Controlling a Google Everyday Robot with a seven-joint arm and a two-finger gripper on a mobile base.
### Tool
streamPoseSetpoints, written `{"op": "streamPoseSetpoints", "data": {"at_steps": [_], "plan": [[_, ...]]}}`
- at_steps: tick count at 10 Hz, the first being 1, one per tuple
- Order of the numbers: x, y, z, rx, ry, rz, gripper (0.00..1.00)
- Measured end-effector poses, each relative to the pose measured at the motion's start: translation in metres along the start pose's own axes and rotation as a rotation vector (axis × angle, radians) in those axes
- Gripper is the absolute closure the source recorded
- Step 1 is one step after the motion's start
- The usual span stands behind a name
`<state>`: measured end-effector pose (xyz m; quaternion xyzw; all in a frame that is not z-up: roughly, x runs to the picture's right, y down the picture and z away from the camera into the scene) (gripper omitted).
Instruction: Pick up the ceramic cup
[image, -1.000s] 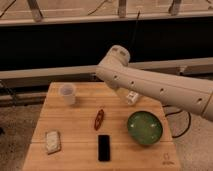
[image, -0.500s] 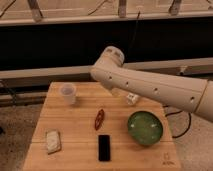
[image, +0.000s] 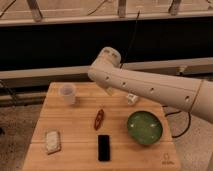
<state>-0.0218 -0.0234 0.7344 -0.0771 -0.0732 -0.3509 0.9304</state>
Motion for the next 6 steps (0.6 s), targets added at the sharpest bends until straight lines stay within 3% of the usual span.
{"op": "streamPoseSetpoints", "data": {"at_steps": [6], "plan": [[-0.018, -0.019, 0.009, 0.068, -0.044, -0.026, 0.20]]}}
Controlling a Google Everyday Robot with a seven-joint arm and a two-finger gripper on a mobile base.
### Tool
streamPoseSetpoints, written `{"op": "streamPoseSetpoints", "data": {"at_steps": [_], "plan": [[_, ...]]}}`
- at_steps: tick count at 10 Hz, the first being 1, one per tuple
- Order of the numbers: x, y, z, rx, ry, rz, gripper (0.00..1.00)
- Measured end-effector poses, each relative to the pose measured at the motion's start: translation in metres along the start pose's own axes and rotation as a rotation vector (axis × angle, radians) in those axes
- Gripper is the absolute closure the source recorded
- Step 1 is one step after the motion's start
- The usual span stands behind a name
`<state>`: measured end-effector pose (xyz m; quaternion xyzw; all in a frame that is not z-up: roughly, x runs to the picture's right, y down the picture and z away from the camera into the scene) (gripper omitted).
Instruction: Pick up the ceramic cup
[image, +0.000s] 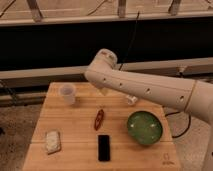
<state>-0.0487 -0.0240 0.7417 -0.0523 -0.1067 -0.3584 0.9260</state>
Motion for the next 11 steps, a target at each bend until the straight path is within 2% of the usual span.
{"op": "streamPoseSetpoints", "data": {"at_steps": [2, 5, 7, 11], "plan": [[-0.015, -0.012, 0.008, 0.028, -0.032, -0.011, 0.20], [-0.018, -0.014, 0.013, 0.045, -0.058, -0.026, 0.20], [-0.032, -0.021, 0.023, 0.056, -0.089, -0.037, 0.20], [-0.040, -0.024, 0.037, 0.069, -0.151, -0.056, 0.20]]}}
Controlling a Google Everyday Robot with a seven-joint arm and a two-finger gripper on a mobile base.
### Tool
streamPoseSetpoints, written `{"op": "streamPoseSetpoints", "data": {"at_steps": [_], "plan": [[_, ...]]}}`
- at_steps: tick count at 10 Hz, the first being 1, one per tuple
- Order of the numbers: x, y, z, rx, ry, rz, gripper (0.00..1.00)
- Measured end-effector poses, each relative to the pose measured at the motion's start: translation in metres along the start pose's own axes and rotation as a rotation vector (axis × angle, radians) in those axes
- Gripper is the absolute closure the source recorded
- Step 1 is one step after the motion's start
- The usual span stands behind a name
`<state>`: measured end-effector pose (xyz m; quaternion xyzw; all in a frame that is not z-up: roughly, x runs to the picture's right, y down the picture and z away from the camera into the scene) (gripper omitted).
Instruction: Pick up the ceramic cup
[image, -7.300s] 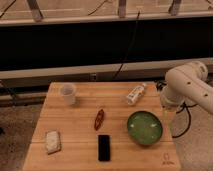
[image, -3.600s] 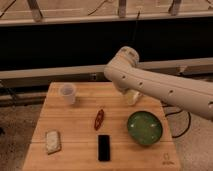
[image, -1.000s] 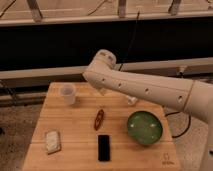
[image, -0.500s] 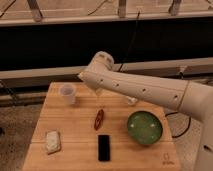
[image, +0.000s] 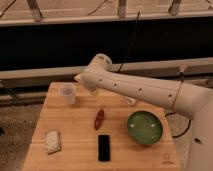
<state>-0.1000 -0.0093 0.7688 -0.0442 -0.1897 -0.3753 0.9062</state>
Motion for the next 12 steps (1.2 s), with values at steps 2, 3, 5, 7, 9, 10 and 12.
{"op": "streamPoseSetpoints", "data": {"at_steps": [2, 3, 5, 7, 9, 10, 12], "plan": [[-0.009, -0.006, 0.011, 0.000, -0.035, -0.011, 0.20], [-0.013, -0.009, 0.015, -0.002, -0.054, -0.019, 0.20], [-0.015, -0.011, 0.020, -0.009, -0.078, -0.028, 0.20], [-0.029, -0.018, 0.034, -0.020, -0.120, -0.051, 0.20], [-0.033, -0.019, 0.041, -0.034, -0.144, -0.067, 0.20], [-0.033, -0.017, 0.046, -0.045, -0.158, -0.075, 0.20], [-0.042, -0.021, 0.060, -0.062, -0.184, -0.097, 0.20]]}}
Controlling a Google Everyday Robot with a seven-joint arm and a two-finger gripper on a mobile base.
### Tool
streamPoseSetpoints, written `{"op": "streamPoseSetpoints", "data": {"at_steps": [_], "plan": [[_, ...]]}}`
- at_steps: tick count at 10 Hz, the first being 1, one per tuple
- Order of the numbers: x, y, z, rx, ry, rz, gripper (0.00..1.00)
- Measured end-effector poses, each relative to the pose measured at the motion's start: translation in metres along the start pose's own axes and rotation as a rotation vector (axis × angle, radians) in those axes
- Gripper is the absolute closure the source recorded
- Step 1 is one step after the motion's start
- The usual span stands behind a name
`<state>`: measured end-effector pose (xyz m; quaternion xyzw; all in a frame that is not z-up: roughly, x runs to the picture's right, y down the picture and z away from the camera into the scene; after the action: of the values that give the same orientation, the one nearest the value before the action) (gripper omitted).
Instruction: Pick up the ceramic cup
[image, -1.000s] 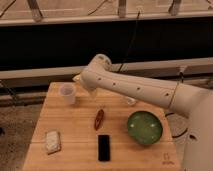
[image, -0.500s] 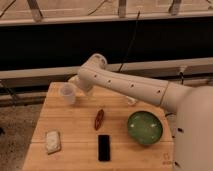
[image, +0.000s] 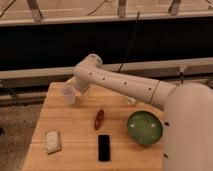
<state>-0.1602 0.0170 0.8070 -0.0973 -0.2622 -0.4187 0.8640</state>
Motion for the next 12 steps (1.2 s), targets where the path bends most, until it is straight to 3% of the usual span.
{"op": "streamPoseSetpoints", "data": {"at_steps": [8, 12], "plan": [[-0.004, 0.009, 0.053, -0.081, -0.070, -0.026, 0.20], [-0.005, 0.014, 0.065, -0.095, -0.080, -0.030, 0.20]]}}
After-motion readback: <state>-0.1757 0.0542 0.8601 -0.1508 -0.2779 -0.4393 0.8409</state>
